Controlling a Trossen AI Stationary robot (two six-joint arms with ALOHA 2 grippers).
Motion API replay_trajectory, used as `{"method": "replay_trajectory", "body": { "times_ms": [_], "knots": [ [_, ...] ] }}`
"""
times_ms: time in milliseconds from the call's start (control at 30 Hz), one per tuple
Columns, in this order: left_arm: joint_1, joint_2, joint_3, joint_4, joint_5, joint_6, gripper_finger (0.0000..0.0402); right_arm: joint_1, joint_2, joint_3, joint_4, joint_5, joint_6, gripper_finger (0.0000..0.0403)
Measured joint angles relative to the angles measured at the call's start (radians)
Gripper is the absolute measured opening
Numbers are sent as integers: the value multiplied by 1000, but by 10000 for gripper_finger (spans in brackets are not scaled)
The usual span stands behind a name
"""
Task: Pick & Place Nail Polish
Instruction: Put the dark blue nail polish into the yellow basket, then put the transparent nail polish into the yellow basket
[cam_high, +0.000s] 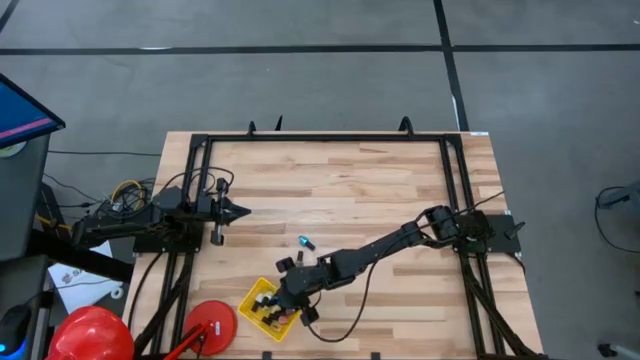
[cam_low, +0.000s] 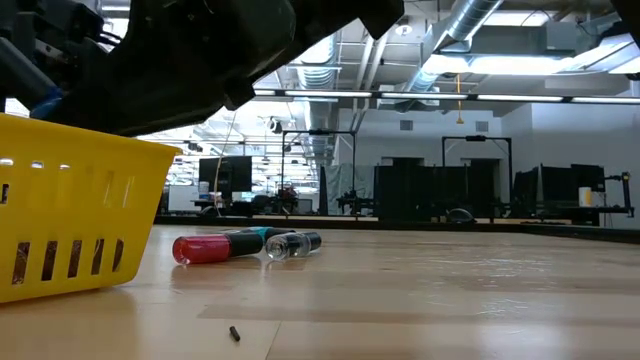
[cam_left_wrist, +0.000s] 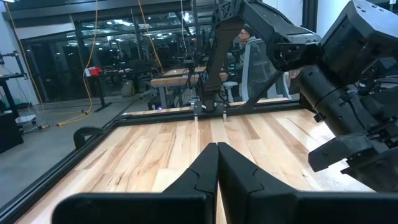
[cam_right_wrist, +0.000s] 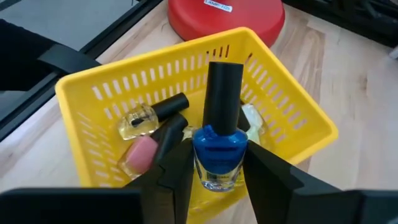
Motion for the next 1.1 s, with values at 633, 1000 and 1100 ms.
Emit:
{"method": "replay_trajectory", "body": {
  "times_ms": [633, 1000, 1100],
  "knots": [
    [0, 0, 0, 0, 0, 0, 1, 0, 0, 0, -34, 0, 0, 163],
    [0, 0, 0, 0, 0, 0, 1, -15, -62, 113, -337, 10, -16, 211],
    [0, 0, 0, 0, 0, 0, 1, -41, -106, 123, -517, 30, -16, 214]
  ]
}}
